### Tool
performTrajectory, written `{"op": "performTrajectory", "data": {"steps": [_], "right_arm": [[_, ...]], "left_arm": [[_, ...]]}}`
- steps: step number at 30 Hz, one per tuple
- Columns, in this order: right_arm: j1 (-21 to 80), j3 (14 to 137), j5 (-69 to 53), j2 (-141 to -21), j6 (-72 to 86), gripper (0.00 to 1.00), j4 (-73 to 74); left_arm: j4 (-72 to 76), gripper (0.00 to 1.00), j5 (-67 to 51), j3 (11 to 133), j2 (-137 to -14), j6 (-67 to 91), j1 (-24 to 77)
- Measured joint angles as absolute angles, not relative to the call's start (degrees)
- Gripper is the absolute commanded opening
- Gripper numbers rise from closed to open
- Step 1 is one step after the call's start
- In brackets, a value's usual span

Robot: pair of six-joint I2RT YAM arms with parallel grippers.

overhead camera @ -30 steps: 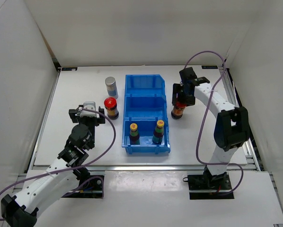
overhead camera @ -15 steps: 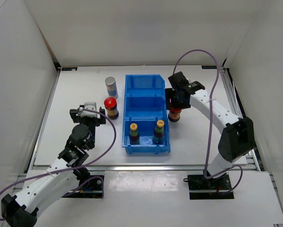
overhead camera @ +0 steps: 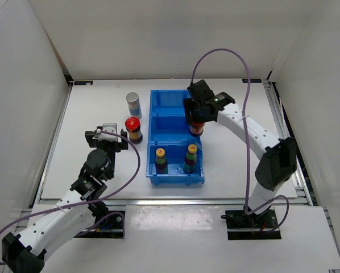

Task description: Organize the condiment bottles

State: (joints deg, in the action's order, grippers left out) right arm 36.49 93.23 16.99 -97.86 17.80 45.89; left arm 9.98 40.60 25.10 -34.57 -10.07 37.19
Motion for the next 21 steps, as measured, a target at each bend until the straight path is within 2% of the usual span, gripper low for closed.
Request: {"op": "performTrajectory", "data": {"steps": [4, 15, 17, 19, 20, 21], "right_arm": [[36.4, 93.2, 16.7, -102.0, 17.7, 0.21, 43.1], [36.4, 89.4, 12.1, -105.0, 19.9, 0.22, 35.7], [36.4, 88.7, 11.2, -106.1, 20.1, 0.39, 35.4], [36.4, 88.5, 11.0, -106.8, 20.2, 0.61, 35.1], [36.4, 88.5, 10.7, -106.8, 20.3, 0.87, 34.6], [36.4, 88.5, 10.6, -107.0, 20.7, 0.99, 34.0]], "left_arm": [[10.0, 1.0, 40.2, 25.1, -34.6, -10.0, 37.2], [10.8, 1.0, 39.6, 24.7, -35.2, -10.0, 37.3], [10.8, 1.0, 39.6, 24.7, -35.2, -10.0, 37.3], [10.9, 1.0, 39.6, 24.7, -35.4, -10.0, 37.2], [10.9, 1.0, 39.5, 24.7, -35.6, -10.0, 37.3], [11.0, 1.0, 39.5, 24.7, -35.7, -10.0, 37.2]]}}
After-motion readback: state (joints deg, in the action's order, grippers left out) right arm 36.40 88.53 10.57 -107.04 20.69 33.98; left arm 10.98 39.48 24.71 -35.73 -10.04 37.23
